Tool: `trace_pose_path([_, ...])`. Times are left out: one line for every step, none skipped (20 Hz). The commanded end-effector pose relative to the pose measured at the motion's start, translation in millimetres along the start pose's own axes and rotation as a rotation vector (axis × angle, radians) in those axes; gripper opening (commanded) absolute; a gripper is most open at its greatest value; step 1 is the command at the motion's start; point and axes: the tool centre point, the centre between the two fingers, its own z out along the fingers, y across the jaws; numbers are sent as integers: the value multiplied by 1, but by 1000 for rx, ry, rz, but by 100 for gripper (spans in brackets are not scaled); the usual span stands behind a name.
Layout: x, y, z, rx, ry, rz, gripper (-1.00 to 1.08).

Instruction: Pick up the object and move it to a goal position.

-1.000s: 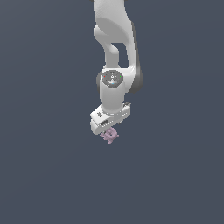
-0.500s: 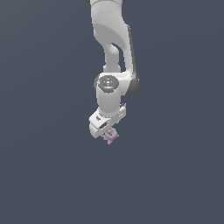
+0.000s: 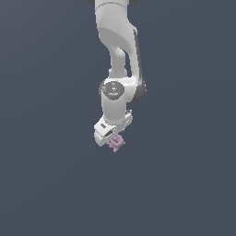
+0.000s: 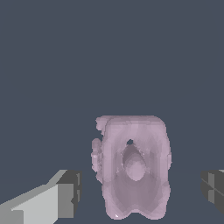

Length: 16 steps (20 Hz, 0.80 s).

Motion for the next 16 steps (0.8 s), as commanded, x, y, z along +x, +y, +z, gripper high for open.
trace_pose_path([0,-1,9,1,-1,-1,100])
trace_pose_path([0,-1,13,1,-1,-2,100])
trace_pose_path([-1,-1,19,1,-1,-2,100])
trace_pose_path([-1,-1,25,1,-1,-3,100])
trace_pose_path([-1,-1,30,1,-1,-3,100])
trace_pose_path([-1,-1,35,1,-1,-3,100])
trace_pose_path([-1,-1,38,1,-1,-4,100])
trace_pose_path([-1,-1,41,1,-1,-4,100])
trace_pose_path([-1,-1,43,1,-1,-4,100])
trace_pose_path([-1,-1,45,1,-1,-4,100])
trace_pose_path([0,0,45,1,-1,-4,100])
trace_pose_path([0,0,45,1,-1,-4,100])
trace_pose_path([0,0,45,1,-1,-4,-100])
trace_pose_path([0,0,45,1,-1,-4,-100])
trace_pose_path([0,0,45,1,-1,-4,-100])
trace_pose_path([0,0,45,1,-1,-4,-100])
